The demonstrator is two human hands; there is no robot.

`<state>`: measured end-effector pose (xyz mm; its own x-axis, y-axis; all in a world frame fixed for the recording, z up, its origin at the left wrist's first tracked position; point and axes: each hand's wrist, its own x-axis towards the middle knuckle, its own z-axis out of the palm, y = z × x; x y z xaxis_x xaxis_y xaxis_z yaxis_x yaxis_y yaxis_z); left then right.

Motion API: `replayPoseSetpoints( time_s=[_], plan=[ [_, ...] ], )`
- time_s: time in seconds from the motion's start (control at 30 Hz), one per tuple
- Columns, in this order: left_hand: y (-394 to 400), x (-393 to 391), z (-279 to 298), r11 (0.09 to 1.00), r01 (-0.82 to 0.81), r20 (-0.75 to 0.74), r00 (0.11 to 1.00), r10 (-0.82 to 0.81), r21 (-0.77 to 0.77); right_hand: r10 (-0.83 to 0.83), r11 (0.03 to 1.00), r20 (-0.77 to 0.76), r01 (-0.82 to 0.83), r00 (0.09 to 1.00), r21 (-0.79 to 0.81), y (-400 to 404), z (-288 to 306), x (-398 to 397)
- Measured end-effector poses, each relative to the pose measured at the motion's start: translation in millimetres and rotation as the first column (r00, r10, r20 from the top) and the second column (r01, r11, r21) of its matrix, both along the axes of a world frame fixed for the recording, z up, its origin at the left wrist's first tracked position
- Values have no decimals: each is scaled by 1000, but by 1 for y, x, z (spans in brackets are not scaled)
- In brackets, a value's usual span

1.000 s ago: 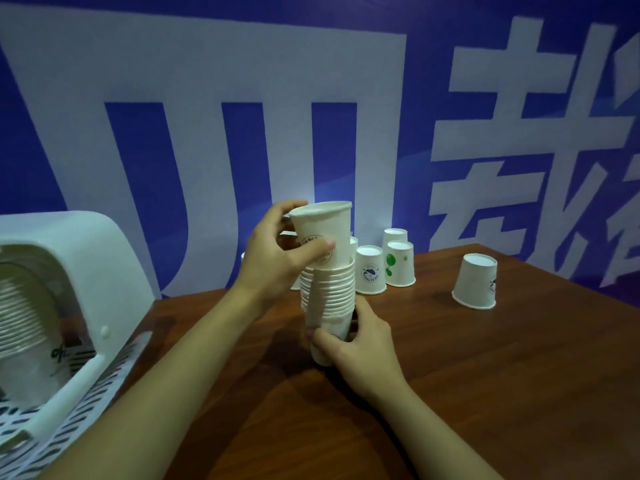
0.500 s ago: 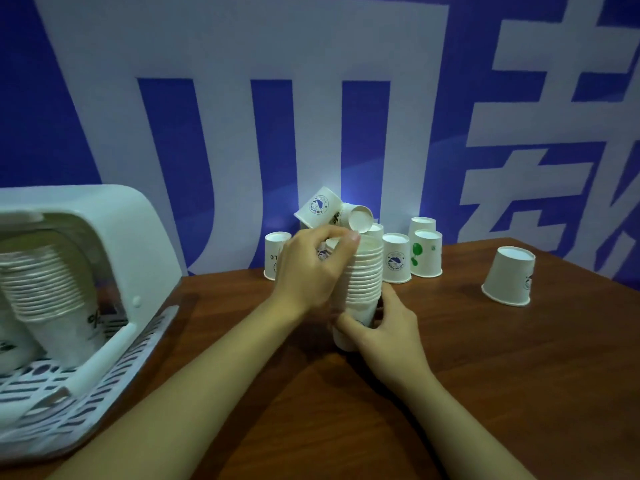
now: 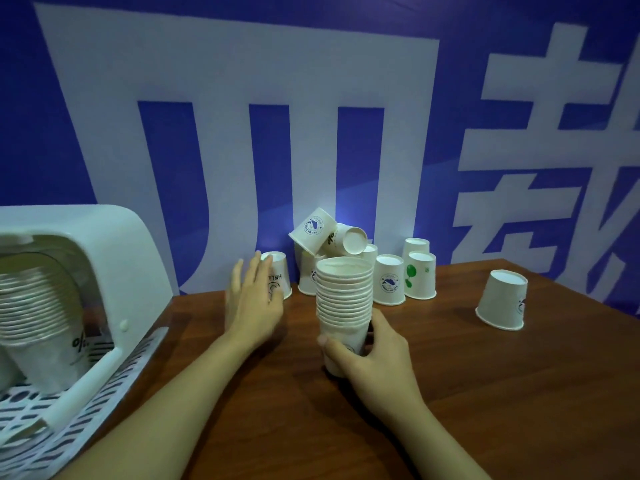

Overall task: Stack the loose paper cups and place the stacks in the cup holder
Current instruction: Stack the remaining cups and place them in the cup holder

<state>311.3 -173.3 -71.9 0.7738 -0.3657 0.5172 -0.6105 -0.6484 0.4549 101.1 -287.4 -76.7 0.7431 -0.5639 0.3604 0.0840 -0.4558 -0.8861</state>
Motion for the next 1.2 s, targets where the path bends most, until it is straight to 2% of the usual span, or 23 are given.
replayPoseSetpoints(
  time_s=[0.07,0.1,0.17,0.2,0.27,0.33,0.37,0.4,0.47,0.53,0.6,0.63,0.7,0.77,0.83,0.9,0.93,1.0,1.13,1.2],
  plan=[
    [-4,-2,-1,965,32,20,999,-38,262,-5,1000,0,5,1000,-3,0,-1,1],
    [-7,-2,-3,941,36,19,999,-45,336,-10,1000,3,10,1000,-3,0,-1,0],
    [-10,-3,-3,930,-11,47,999,-7,368,-17,1000,5,17,1000,-2,1,-1,0],
    [-10,-5,-1,953,-56,103,994,26,298,-18,1000,7,18,1000,-2,0,-1,1],
    [-11,-10,5,991,-131,288,949,131,-20,-24,1000,16,24,1000,3,-1,0,1],
    [-9,-13,7,953,-139,346,909,231,-271,-26,1000,16,26,1000,6,0,1,1],
    [-8,-13,6,943,-152,316,916,248,-297,-27,1000,17,27,999,8,0,0,0],
    [-7,-14,6,948,-183,266,930,253,-260,-28,1000,17,28,999,12,1,0,-1],
    [-6,-12,2,972,-226,86,969,231,-59,-31,999,15,31,999,16,1,0,-1],
    [-4,-12,2,969,-221,-110,966,233,109,-34,999,15,33,999,22,1,0,-1],
    [-1,-15,7,957,-243,-122,957,263,159,-35,999,13,35,999,37,0,0,0],
    [1,-17,12,960,-247,-102,960,261,130,-35,999,12,34,999,42,0,1,0],
    [2,-24,27,979,-187,-111,978,178,-78,-33,999,11,33,999,44,0,1,0],
    [2,-39,50,920,-55,-156,988,-7,-388,-32,998,7,32,999,46,1,1,0],
    [0,-64,80,752,81,-157,958,-241,-655,-30,998,4,30,1000,48,1,1,-1],
    [-3,-89,105,577,180,-128,883,-452,-797,-33,998,3,33,999,44,1,2,-1],
    [-4,-100,113,527,208,-114,851,-513,-824,-34,999,-2,35,999,42,2,3,-2],
    [-7,-114,120,515,248,-100,825,-557,-820,-33,999,-13,34,999,42,2,3,-2],
    [-13,-114,109,687,277,-192,831,-523,-672,-30,999,-22,31,999,24,3,4,-2],
    [-14,-109,103,738,284,-241,822,-517,-612,-32,999,-21,33,999,22,3,4,-2]
  ],
)
